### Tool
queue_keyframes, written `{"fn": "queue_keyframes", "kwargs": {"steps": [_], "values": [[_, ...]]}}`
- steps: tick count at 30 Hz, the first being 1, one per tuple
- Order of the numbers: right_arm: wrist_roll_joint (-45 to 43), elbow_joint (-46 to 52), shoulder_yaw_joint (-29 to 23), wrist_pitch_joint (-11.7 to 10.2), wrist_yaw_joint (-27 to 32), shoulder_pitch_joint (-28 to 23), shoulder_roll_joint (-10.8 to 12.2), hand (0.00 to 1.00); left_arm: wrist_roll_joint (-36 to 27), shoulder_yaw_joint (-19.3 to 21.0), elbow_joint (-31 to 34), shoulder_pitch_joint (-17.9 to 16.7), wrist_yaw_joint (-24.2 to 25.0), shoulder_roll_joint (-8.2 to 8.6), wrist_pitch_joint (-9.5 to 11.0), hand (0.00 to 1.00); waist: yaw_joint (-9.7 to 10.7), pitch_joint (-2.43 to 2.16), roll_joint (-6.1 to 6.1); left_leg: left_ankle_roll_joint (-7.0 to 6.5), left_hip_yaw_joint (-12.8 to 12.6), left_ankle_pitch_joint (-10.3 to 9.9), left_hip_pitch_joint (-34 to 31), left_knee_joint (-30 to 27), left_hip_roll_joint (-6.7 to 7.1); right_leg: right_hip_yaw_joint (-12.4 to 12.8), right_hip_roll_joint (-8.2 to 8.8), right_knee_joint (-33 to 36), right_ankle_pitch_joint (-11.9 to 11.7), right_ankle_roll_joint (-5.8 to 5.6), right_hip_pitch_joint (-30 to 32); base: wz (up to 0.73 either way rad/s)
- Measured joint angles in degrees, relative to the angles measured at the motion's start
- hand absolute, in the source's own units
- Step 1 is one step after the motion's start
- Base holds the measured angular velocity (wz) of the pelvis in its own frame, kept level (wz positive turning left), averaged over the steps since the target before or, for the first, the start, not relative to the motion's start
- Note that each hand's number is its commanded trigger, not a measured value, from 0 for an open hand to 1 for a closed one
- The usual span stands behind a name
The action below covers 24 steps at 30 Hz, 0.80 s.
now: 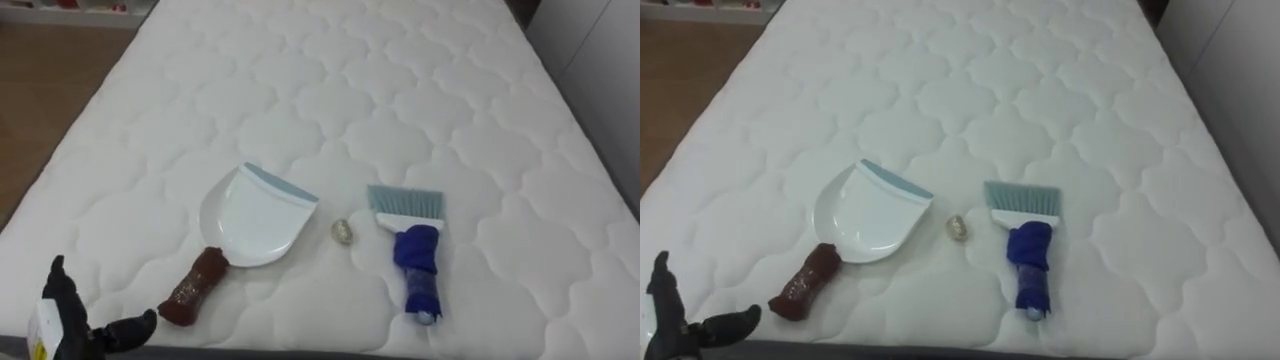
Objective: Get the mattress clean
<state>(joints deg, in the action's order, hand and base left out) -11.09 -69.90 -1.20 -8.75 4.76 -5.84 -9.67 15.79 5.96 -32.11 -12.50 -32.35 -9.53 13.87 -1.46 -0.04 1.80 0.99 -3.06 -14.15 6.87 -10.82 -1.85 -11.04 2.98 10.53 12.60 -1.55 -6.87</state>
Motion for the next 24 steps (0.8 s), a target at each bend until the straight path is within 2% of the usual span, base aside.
{"fn": "queue_keyframes", "kwargs": {"steps": [8, 10, 19, 24], "values": [[-0.25, 0.82, 1.48, -1.14, -2.01, 0.65, 0.08, 0.00, 0.02, -6.12, 3.10, 2.09, 0.77, -0.66, 1.57, 0.00, 1.29, 0.02, -0.33, 0.00, 0.08, 0.00, -1.33, -0.14, 0.00, -0.09, 0.02, 0.24, -0.05, 0.01, 1.01, 0.00], [-0.21, 0.80, 2.33, -1.17, -2.08, 0.58, 0.06, 0.00, 0.07, -8.36, 4.50, 2.38, 1.90, -0.67, 1.64, 0.00, 1.37, 0.26, -0.64, 0.00, -0.03, 0.00, -1.42, -0.11, 0.00, -0.02, 0.02, 0.25, -0.10, 0.00, 1.10, 0.00], [1.91, 0.69, 3.43, -1.07, -2.34, 1.09, -0.02, 0.00, 0.06, -10.01, 4.55, 4.55, 3.31, -0.72, 1.64, 0.00, 2.63, 0.30, -0.72, -0.01, -0.03, 0.01, -2.56, -0.08, -0.01, 0.13, 0.00, 0.38, -0.11, 0.00, 2.39, 0.00], [2.82, 0.66, 5.18, 0.11, -2.19, 2.80, -0.20, 0.00, 0.07, -10.73, 4.46, 5.39, 4.36, -0.81, 1.64, 0.00, 2.53, 0.41, -0.45, -0.02, 0.09, 0.01, -5.57, -0.57, -0.07, 0.21, 0.04, 1.52, -0.12, 0.02, 5.81, -0.01]]}}
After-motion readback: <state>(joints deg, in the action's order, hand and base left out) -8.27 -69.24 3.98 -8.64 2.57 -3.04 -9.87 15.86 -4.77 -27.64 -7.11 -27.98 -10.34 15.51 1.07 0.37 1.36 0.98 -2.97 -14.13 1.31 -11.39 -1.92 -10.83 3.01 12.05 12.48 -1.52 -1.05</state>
